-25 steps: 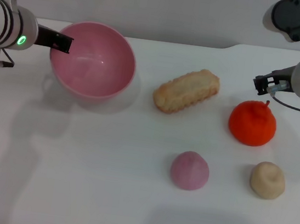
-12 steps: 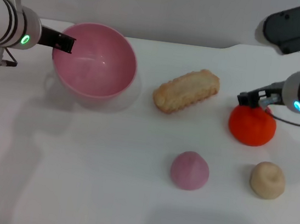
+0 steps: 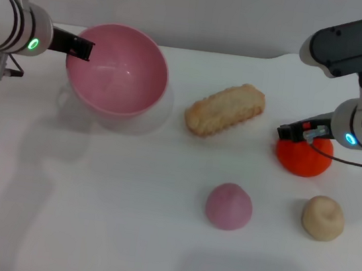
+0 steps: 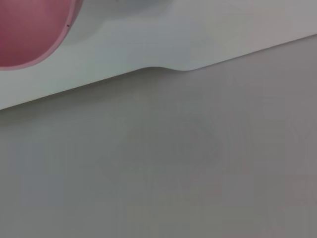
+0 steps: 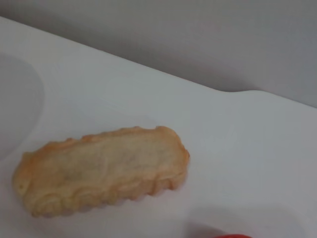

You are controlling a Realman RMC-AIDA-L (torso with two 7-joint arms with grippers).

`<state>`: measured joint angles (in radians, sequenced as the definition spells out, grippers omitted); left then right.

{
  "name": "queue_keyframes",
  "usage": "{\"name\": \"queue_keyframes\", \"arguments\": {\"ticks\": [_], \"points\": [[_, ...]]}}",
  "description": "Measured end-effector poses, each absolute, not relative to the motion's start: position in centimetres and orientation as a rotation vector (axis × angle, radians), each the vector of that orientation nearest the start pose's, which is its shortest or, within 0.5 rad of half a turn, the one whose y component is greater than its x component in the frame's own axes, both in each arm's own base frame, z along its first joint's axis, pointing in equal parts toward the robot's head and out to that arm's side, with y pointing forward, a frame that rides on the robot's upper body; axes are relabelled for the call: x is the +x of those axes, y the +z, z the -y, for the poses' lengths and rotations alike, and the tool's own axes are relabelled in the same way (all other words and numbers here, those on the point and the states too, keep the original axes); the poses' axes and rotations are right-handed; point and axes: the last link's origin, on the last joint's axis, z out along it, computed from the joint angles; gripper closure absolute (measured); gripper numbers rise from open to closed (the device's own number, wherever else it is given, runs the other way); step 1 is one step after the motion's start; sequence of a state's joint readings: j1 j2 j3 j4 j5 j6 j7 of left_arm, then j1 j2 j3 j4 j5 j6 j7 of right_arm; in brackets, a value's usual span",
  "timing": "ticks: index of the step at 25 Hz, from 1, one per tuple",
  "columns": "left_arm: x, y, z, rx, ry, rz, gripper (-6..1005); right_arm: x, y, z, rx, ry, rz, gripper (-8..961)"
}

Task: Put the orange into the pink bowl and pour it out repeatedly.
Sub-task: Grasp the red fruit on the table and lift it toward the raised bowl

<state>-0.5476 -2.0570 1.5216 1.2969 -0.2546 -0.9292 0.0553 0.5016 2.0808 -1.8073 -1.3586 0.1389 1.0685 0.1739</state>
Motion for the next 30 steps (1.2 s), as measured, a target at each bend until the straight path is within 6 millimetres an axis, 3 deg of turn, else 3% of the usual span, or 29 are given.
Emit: {"name": "queue_keyframes", "arguments": {"ticks": [30], "points": [[-19.6,1.8,-41.8,-1.976,0.105,0.969,951,21.4,-3.9,-37.8,-1.951,-0.415,-1.030,380]]}}
